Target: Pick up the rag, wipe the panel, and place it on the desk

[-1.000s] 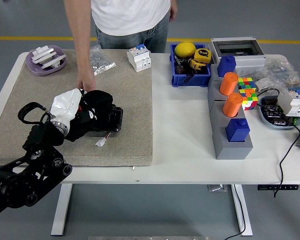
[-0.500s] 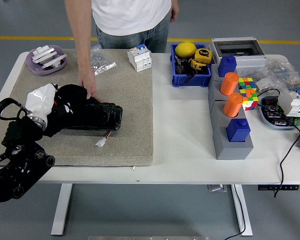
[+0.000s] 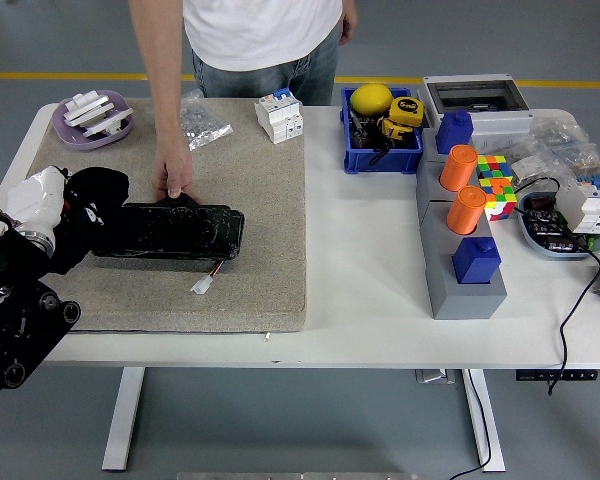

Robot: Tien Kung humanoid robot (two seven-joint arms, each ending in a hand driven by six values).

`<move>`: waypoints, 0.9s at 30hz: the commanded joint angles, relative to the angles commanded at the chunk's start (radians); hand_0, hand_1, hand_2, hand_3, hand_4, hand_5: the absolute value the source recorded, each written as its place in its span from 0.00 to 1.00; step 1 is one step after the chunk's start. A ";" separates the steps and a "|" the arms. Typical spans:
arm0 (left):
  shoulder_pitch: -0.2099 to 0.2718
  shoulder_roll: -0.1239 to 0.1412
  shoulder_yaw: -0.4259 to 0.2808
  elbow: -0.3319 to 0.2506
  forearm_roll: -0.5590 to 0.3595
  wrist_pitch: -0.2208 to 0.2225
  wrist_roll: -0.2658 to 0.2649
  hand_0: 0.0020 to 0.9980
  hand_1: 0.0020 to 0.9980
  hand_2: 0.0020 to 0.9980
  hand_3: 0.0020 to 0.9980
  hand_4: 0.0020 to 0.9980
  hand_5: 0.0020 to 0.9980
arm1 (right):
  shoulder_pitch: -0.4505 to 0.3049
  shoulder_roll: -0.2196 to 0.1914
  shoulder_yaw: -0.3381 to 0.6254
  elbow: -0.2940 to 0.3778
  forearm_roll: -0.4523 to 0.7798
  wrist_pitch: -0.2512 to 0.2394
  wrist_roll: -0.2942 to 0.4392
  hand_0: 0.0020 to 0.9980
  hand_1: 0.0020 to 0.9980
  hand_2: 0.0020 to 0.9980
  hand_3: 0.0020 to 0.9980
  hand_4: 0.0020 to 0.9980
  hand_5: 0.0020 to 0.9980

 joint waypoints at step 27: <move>-0.007 -0.055 0.098 -0.129 0.010 0.006 0.014 0.25 0.19 0.50 0.47 0.21 0.00 | -0.003 -0.001 0.005 -0.001 -0.010 0.000 -0.001 0.71 0.52 0.64 0.63 1.00 0.56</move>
